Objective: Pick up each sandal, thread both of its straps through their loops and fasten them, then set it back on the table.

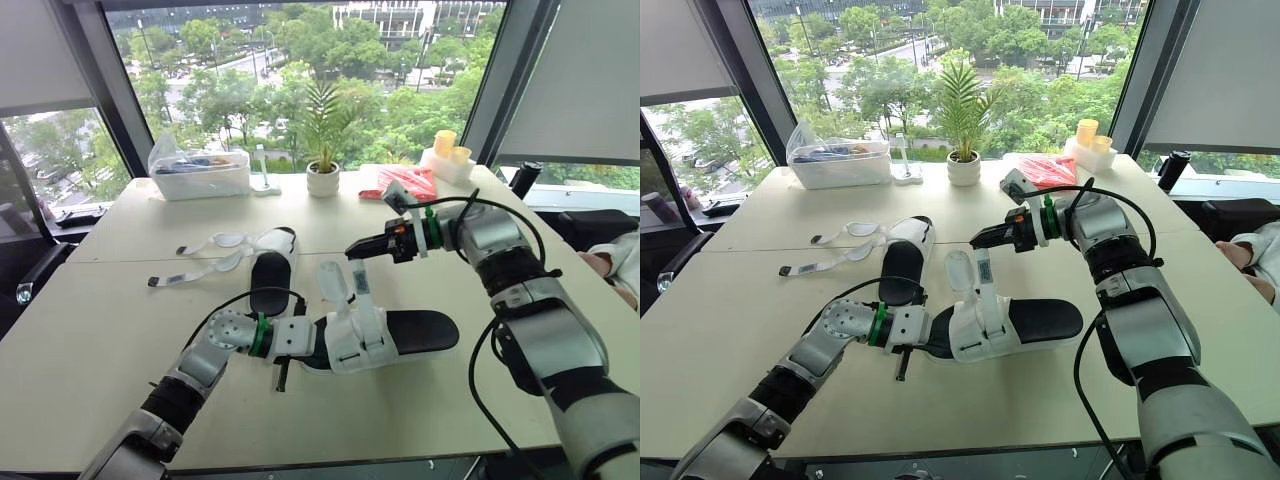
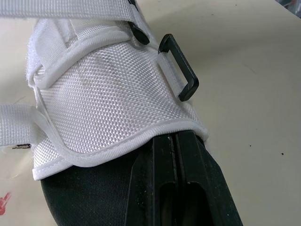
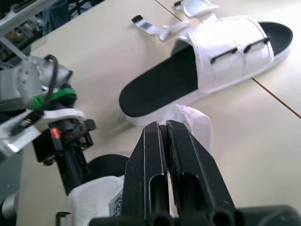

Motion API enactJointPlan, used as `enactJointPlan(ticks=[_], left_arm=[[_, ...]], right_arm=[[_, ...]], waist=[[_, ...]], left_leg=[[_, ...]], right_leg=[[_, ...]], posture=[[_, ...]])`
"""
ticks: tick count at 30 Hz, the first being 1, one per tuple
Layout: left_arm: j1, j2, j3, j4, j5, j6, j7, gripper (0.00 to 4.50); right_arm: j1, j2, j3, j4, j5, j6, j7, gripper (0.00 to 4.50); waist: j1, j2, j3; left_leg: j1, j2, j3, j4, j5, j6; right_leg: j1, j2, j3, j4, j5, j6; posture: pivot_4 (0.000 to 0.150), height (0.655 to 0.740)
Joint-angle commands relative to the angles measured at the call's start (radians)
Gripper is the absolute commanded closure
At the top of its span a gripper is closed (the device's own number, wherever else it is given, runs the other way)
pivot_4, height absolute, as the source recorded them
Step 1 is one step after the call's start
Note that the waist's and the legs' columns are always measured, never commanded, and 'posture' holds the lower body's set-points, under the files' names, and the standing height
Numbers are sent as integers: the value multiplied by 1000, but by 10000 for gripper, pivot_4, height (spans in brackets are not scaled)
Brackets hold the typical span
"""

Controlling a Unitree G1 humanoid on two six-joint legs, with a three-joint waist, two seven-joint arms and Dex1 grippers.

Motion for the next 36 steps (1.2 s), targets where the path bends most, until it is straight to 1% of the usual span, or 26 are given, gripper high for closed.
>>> enactJointPlan(ticks=[1,8,14,17,19,21,22,23,24,30,32,34,36], left_arm=[[71,9,-143,62,113,37,-61,45000],[74,12,-142,56,113,37,-61,45000],[76,12,-143,51,116,37,-57,45000],[75,8,-141,53,118,37,-54,45000],[74,6,-140,55,118,38,-52,45000],[75,5,-138,56,117,39,-51,45000],[74,4,-138,58,117,39,-51,45000],[75,3,-136,58,116,40,-51,45000],[74,2,-135,61,115,40,-51,45000],[67,-7,-134,75,116,38,-48,45000],[65,-11,-133,80,118,37,-47,45000],[66,-15,-132,82,120,35,-46,45000],[70,-16,-132,82,122,32,-45,45000]], right_arm=[[-55,23,-33,85,-35,-77,-27,44703],[-53,89,-50,248,-103,-168,-113,44703],[1,114,-14,307,-200,-254,-162,44703],[38,111,6,312,-252,-303,-168,35307],[59,103,15,306,-279,-330,-157,26052],[79,96,26,297,-303,-358,-147,14973],[89,92,33,291,-314,-374,-140,10890],[102,89,37,282,-322,-394,-135,5151],[112,88,37,274,-327,-413,-133,374],[156,74,42,233,-368,-532,-186,374],[147,64,18,228,-361,-548,-205,374],[101,47,-49,212,-303,-498,-196,374],[58,31,-113,173,-241,-420,-173,374]], waist=[[0,0,0],[-2,0,0],[-2,0,-1],[-2,0,-1],[-2,1,-2],[-2,2,-2],[-2,2,-3],[-2,2,-4],[-2,2,-5],[-4,4,-10],[-3,4,-10],[-2,4,-10],[-1,4,-10]], left_leg=[[0,0,0,0,0,0],[0,-1,0,0,0,0],[1,-1,0,0,0,0],[3,-2,0,0,0,0],[3,-3,0,0,0,0],[3,-4,0,0,0,0],[3,-4,0,0,0,0],[4,-4,0,0,0,0],[4,-4,0,-1,0,0],[5,-5,-1,-1,0,0],[10,-5,-1,-2,0,0],[14,-6,-1,-3,-1,1],[14,-7,-1,-3,-1,1]], right_leg=[[0,0,0,0,0,0],[0,0,0,2,0,0],[-1,-1,1,5,0,0],[-1,-1,1,7,0,0],[-1,-2,1,9,0,0],[0,-2,1,9,0,0],[0,-2,1,9,-1,0],[-1,-2,1,9,-1,1],[-1,-2,1,9,-1,1],[3,-3,1,9,-2,2],[5,-3,1,9,-3,3],[10,-4,1,8,-5,4],[10,-5,2,8,-5,4]], posture=[[1500,7400],[1500,7400],[1500,7400],[1500,7400],[1500,7400],[1500,7400],[1500,7400],[1500,7400],[1500,7400],[1500,7400],[1500,7400],[1500,7400],[1500,7400]])
